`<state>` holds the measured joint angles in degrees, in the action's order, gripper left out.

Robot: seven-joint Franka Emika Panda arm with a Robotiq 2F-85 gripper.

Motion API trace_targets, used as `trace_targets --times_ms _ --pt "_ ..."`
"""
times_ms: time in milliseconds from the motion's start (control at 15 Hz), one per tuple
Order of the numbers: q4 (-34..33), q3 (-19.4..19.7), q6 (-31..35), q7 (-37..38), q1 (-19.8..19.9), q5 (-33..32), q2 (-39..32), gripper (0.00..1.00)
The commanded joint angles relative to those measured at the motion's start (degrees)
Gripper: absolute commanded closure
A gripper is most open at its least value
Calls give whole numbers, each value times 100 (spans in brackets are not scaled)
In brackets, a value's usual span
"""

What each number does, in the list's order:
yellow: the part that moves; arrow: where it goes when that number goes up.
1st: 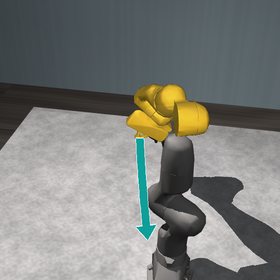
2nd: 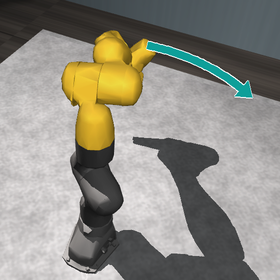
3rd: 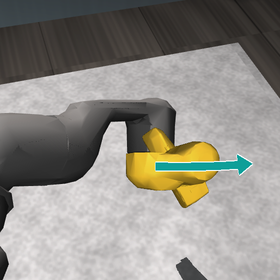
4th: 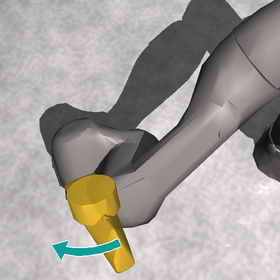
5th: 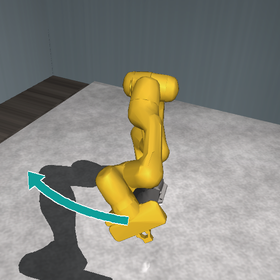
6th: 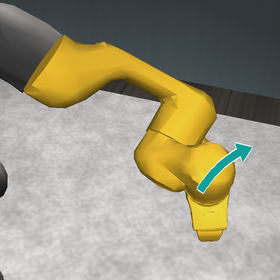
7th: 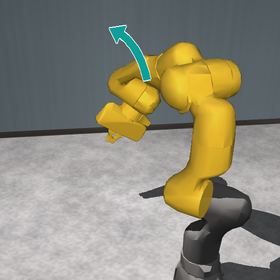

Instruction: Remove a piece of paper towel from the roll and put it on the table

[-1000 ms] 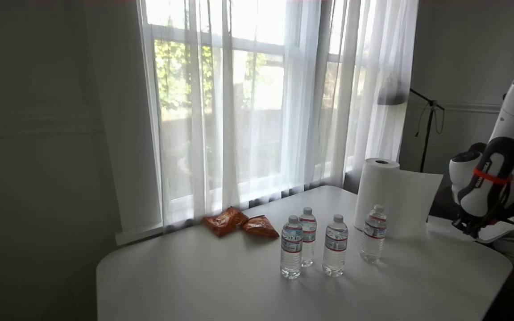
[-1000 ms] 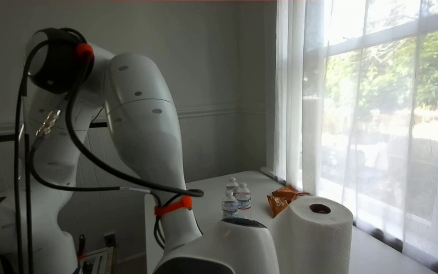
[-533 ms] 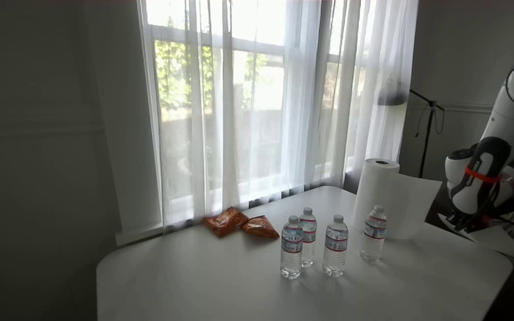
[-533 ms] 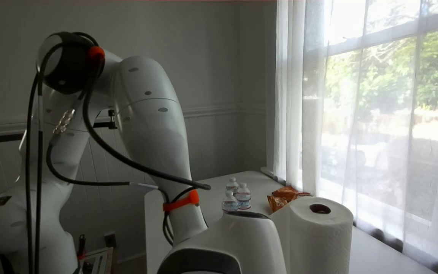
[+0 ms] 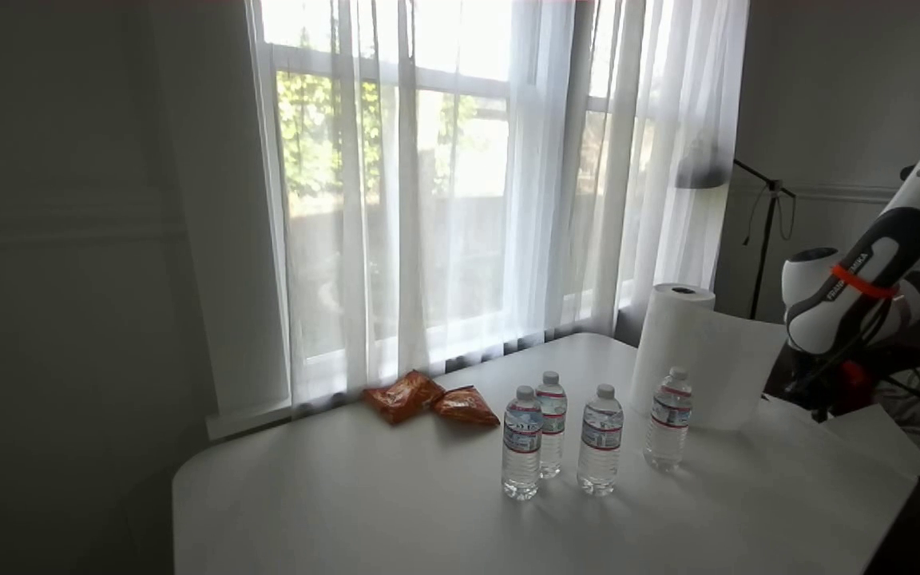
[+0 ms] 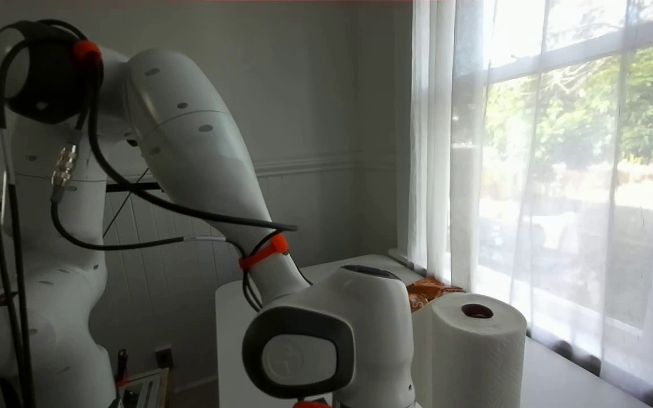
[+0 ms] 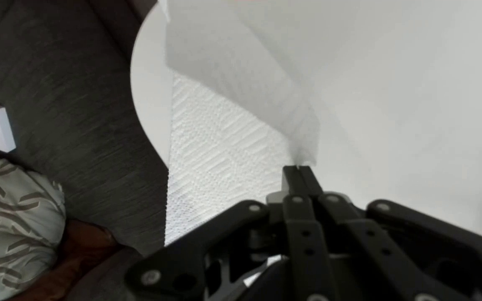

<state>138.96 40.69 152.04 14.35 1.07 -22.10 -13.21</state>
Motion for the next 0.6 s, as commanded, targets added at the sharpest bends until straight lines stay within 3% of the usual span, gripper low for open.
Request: trace_targets --times_ms 0,267,533 --pt "230 -472 -1347 514 110 156 797 98" --pt "206 -1298 -2596 1580 323 630 1223 99" --pt "351 -2070 -2835 2536 490 1491 1531 99"
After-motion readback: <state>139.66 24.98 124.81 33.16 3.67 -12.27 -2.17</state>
